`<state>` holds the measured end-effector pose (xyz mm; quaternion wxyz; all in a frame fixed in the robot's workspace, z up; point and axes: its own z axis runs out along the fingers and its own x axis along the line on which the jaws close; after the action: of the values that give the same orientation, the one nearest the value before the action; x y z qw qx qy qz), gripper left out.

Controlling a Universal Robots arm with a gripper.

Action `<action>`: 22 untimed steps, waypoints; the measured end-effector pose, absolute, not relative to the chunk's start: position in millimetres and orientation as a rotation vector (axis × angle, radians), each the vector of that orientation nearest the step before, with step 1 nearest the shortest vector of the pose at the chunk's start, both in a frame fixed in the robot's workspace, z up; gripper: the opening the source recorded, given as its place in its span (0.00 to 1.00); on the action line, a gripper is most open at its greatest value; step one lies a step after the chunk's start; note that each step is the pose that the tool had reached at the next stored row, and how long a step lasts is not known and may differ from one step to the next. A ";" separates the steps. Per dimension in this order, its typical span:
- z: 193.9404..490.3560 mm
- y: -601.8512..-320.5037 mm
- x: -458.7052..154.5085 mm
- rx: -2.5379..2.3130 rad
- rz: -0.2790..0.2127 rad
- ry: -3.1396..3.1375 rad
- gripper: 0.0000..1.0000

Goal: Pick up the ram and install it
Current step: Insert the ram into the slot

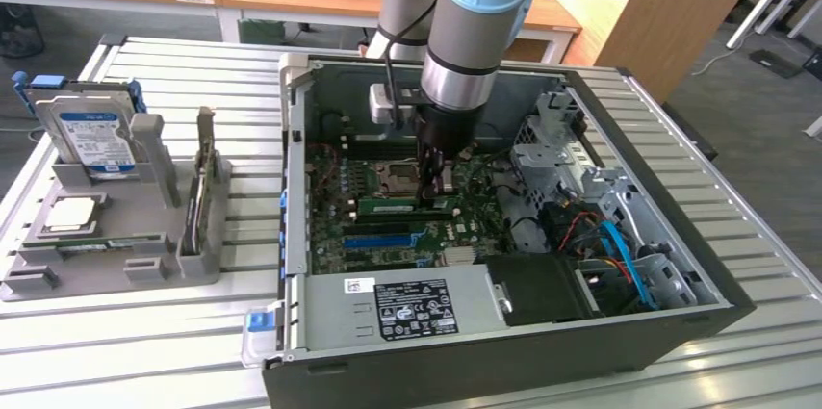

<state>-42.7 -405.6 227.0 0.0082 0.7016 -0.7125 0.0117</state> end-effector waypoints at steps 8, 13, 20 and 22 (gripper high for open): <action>227.0 -405.6 -42.7 2.200 0.036 -2.220 0.12; 225.5 -405.7 -42.7 2.200 0.037 -2.219 0.12; 223.7 -405.7 -42.7 2.200 0.037 -2.220 0.12; 224.2 -405.6 -42.7 2.200 0.037 -2.220 0.12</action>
<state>-42.7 -405.6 224.2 0.0081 0.7039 -0.7102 0.0117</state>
